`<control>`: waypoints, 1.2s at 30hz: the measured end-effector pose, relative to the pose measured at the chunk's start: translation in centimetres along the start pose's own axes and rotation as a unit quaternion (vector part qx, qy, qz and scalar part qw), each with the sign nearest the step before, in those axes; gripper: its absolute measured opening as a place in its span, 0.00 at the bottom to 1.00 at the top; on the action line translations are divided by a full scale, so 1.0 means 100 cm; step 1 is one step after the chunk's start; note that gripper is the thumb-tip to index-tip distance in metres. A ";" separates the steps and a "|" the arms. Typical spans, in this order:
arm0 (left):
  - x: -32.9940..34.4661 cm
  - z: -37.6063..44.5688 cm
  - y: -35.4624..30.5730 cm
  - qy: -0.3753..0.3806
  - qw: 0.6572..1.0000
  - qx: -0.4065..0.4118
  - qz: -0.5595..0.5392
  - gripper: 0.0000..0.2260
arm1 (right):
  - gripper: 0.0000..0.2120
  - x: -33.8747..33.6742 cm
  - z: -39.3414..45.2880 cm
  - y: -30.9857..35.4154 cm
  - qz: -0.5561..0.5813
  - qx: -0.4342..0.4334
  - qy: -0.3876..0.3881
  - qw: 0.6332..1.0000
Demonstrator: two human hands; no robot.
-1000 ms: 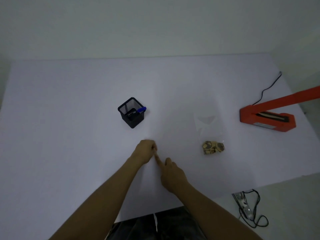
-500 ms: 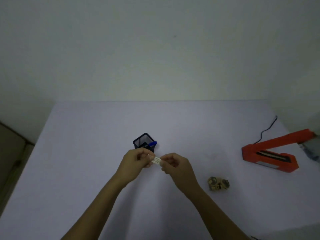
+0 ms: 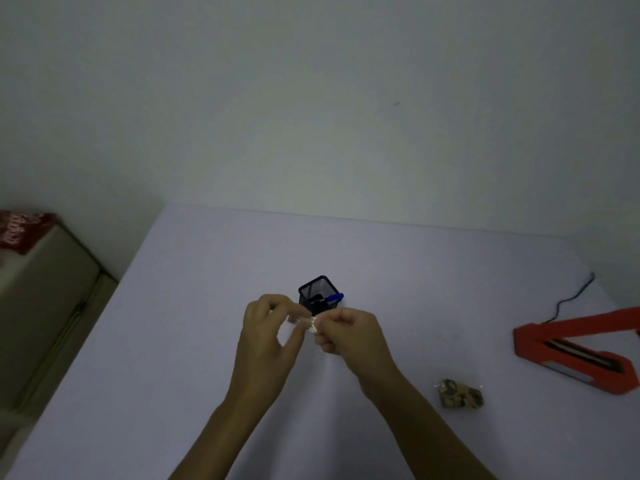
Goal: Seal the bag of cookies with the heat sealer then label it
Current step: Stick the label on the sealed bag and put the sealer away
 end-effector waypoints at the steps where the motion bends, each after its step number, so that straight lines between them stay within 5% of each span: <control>1: -0.001 -0.003 -0.007 0.007 0.999 0.041 0.010 0.04 | 0.06 0.000 -0.002 0.003 0.008 0.000 -0.002 1.000; 15: -0.022 0.007 -0.049 0.006 0.981 0.192 -0.033 0.08 | 0.07 -0.011 -0.023 0.029 0.175 0.142 0.090 0.970; 36: -0.028 -0.006 -0.060 0.008 0.976 0.216 -0.003 0.12 | 0.07 -0.019 -0.042 0.026 0.174 0.133 0.086 0.972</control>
Point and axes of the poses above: each hand's wrist, its own z-axis towards the middle knuckle, its own x-axis out of the palm, y = z × x, the point moved 8 cm from there along z, towards the middle knuckle, and after that the axes turned 15 degrees about -y, right-handed, at the moved point
